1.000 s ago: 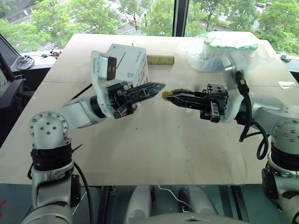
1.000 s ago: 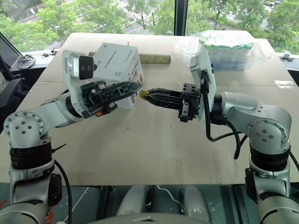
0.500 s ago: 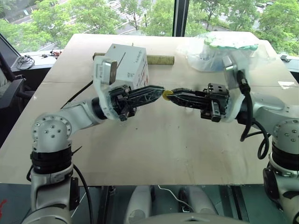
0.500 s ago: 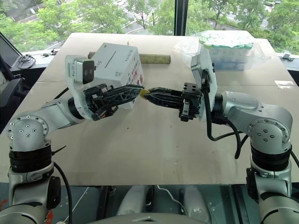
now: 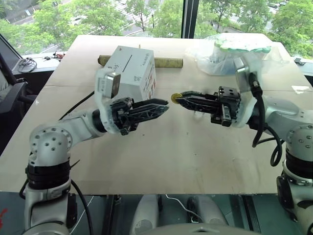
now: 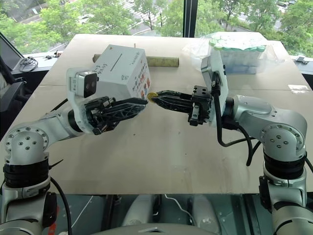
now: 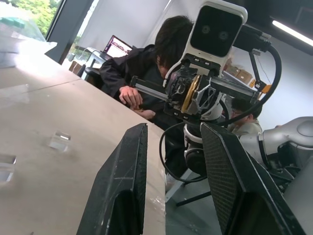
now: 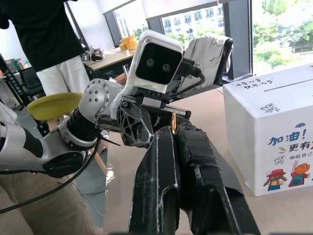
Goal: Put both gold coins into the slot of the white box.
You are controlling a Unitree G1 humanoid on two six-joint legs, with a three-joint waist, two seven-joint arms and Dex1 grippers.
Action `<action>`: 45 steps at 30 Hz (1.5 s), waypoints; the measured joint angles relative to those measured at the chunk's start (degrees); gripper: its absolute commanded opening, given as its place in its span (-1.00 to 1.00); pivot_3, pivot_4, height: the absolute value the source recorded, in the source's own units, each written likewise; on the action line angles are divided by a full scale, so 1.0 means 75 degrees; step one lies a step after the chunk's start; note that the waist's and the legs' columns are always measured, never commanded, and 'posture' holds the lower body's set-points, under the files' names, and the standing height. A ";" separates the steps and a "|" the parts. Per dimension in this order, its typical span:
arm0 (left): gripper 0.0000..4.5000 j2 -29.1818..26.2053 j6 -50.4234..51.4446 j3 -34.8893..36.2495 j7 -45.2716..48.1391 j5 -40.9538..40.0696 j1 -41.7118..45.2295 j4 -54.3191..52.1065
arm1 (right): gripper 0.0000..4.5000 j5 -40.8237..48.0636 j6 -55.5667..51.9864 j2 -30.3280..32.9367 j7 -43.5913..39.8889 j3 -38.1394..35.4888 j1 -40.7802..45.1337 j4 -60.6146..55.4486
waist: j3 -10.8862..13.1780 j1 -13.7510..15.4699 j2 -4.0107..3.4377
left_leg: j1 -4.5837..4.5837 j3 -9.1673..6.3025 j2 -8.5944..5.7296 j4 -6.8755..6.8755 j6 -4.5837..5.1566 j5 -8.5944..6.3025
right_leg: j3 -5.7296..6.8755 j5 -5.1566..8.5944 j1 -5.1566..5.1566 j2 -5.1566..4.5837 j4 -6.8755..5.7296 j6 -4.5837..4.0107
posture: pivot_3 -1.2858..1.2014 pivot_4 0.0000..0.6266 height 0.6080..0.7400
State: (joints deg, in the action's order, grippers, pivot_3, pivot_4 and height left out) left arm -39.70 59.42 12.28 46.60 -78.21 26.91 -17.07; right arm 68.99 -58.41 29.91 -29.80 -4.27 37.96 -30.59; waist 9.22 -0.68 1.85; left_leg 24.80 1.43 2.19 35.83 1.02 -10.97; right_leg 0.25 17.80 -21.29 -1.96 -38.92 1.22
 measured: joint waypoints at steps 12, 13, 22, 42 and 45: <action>-0.25 0.0086 -0.0113 -0.0218 0.0418 0.0362 0.0296 -0.0021 | -1.00 0.0112 0.0000 0.0030 0.0026 0.0240 0.0001 -0.0005 | 0.0000 -0.0001 0.0000 | 0.0001 0.0001 0.0000 0.0000 0.0000 0.0000 | -0.0001 0.0000 0.0000 0.0000 0.0001 0.0000 | 0.03 -0.52 1.00; -0.25 0.0092 -0.0113 -0.0222 0.0431 0.0365 0.0296 -0.0021 | -1.00 0.0115 0.0000 0.0035 0.0027 0.0243 0.0001 -0.0005 | 0.0000 -0.0002 0.0000 | 0.0001 0.0000 0.0000 0.0000 0.0000 0.0000 | -0.0001 0.0000 0.0000 0.0000 0.0001 0.0000 | 0.03 -0.52 1.00; -0.98 0.0151 -0.0113 -0.0218 0.0552 0.0381 0.0306 -0.0015 | -1.00 0.0104 0.0009 0.0072 0.0045 0.0284 0.0000 0.0008 | 0.0000 -0.0002 0.0000 | 0.0001 0.0001 0.0000 0.0000 0.0000 0.0000 | 0.0000 0.0000 0.0000 0.0000 0.0001 0.0001 | 0.03 -0.52 1.00; -0.98 0.0251 -0.0164 -0.0227 0.0678 0.0549 0.0307 0.0023 | -1.00 0.0102 0.0043 0.0119 0.0033 0.0296 -0.0001 0.0007 | 0.0000 -0.0002 0.0000 | 0.0001 0.0000 0.0000 0.0000 0.0000 0.0000 | 0.0000 0.0000 0.0000 0.0001 0.0001 0.0001 | 0.03 -0.52 1.00; -0.98 0.0248 -0.0295 -0.0237 0.0807 0.0738 0.0307 -0.0024 | -1.00 0.0072 0.0073 0.0121 0.0021 0.0309 -0.0002 0.0002 | 0.0000 -0.0002 0.0000 | 0.0001 0.0000 0.0000 0.0000 0.0000 0.0000 | 0.0000 0.0000 0.0000 0.0001 0.0001 0.0001 | 0.03 -0.52 1.00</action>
State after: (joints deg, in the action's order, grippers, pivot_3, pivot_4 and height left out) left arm -37.83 57.21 10.50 52.65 -72.67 29.21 -17.25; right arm 69.53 -57.86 30.81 -29.64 -1.96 37.95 -30.58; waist 9.22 -0.69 1.85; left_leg 24.81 1.43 2.19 35.83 1.02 -10.97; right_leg 0.25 17.80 -21.29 -1.95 -38.91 1.23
